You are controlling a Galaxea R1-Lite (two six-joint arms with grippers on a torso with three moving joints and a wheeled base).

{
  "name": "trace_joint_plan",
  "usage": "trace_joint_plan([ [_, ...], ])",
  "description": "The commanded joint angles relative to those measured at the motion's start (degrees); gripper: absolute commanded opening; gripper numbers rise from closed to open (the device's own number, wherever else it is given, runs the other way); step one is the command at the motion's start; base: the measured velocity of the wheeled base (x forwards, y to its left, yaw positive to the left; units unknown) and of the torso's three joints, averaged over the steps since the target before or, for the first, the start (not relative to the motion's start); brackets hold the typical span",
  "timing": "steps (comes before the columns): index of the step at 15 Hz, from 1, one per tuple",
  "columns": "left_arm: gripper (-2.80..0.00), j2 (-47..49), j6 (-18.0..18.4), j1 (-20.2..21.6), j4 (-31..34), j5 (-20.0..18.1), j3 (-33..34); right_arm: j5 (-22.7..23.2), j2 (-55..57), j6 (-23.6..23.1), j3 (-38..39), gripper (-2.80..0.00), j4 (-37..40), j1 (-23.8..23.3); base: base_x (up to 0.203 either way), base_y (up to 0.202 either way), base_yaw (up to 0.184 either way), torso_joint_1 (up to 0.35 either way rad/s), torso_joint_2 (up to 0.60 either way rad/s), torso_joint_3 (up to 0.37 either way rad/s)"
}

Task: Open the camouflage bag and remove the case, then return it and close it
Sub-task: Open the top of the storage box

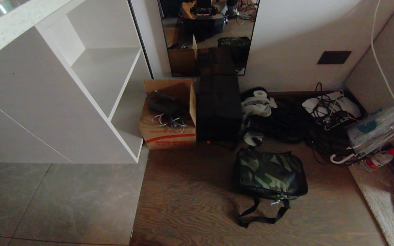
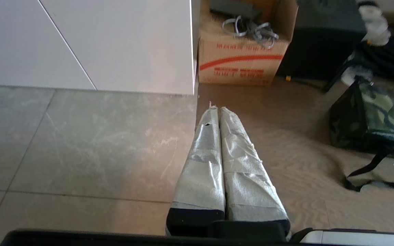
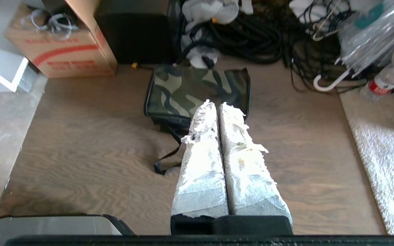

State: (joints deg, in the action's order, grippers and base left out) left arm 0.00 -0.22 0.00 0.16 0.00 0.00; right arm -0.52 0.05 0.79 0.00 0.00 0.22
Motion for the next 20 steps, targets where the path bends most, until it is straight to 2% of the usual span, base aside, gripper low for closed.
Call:
trace_joint_plan([
  [1, -2.8, 0.0, -0.04, 0.0, 0.02, 0.0, 0.0, -0.01, 0.04, 0.0, 0.0, -2.8, 0.0, 0.04, 0.0, 0.0, 0.0, -0.002, 0.0, -0.205],
  [20, -2.8, 0.01, -0.04, 0.0, 0.02, 0.02, 0.0, -0.01, 0.04, 0.0, 0.0, -2.8, 0.0, 0.04, 0.0, 0.0, 0.0, 0.002, 0.0, -0.199],
])
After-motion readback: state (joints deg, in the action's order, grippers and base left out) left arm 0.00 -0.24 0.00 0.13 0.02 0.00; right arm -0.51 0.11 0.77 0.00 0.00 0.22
